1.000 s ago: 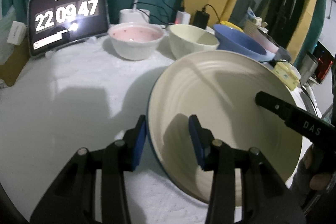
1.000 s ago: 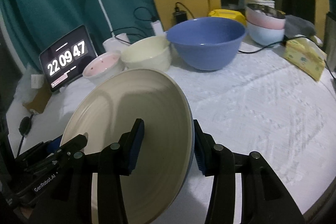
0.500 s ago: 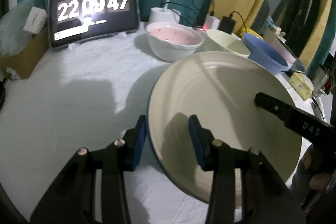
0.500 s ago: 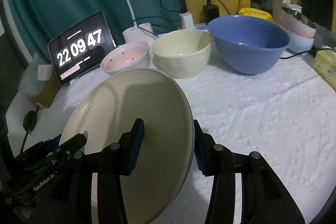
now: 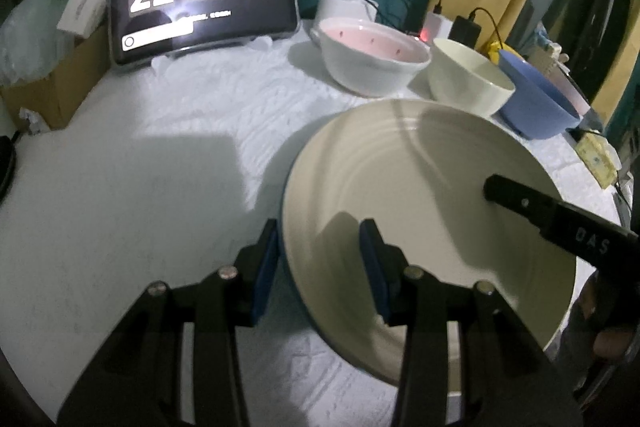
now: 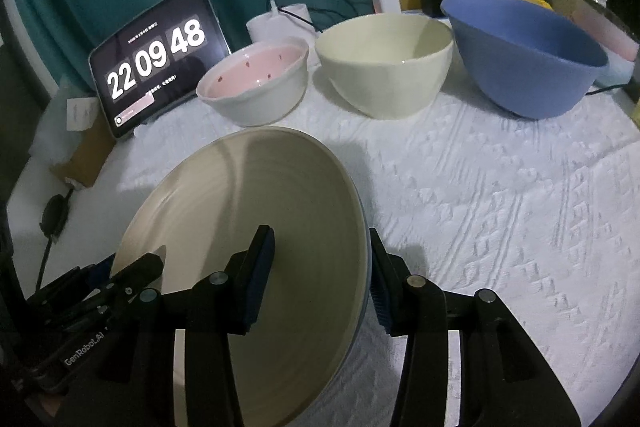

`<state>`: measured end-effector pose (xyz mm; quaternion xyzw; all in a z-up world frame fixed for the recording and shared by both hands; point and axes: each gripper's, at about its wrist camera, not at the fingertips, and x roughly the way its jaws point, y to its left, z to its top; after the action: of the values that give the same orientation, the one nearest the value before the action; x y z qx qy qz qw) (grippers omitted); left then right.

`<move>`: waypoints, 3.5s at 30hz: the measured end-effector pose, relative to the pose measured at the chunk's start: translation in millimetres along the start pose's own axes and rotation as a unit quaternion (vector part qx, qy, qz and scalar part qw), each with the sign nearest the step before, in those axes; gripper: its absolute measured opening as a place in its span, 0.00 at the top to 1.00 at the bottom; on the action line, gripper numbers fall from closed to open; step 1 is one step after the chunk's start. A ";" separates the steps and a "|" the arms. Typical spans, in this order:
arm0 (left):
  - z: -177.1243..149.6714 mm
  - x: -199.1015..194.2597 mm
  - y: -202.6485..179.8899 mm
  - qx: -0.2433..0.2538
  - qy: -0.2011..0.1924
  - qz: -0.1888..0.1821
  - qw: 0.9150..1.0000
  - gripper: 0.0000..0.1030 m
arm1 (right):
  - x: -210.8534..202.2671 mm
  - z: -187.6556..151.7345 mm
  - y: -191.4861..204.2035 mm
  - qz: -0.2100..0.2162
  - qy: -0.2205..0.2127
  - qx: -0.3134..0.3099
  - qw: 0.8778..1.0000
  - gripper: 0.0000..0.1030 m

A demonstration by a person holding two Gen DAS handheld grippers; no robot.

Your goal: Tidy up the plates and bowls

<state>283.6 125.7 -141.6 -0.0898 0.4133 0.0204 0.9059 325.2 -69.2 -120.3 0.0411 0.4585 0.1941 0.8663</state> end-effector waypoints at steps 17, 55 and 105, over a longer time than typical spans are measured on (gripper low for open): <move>4.7 -25.4 -5.7 -0.002 -0.036 0.042 0.998 0.56 | -17.2 -0.3 -11.6 -0.009 -0.014 -0.012 1.000 0.54; 86.7 -47.1 -180.7 0.060 -0.094 -0.057 0.992 0.34 | -125.3 53.2 -144.3 -0.082 -0.132 0.000 0.988 0.53; 124.2 74.6 -270.2 0.152 -0.068 -0.042 0.985 0.70 | -8.0 76.8 -222.7 -0.100 -0.065 0.042 0.992 0.86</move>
<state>455.3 -120.4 -78.6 0.0334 0.3451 -0.0750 0.9350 449.9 -269.1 -125.3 0.0441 0.4105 0.0838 0.9070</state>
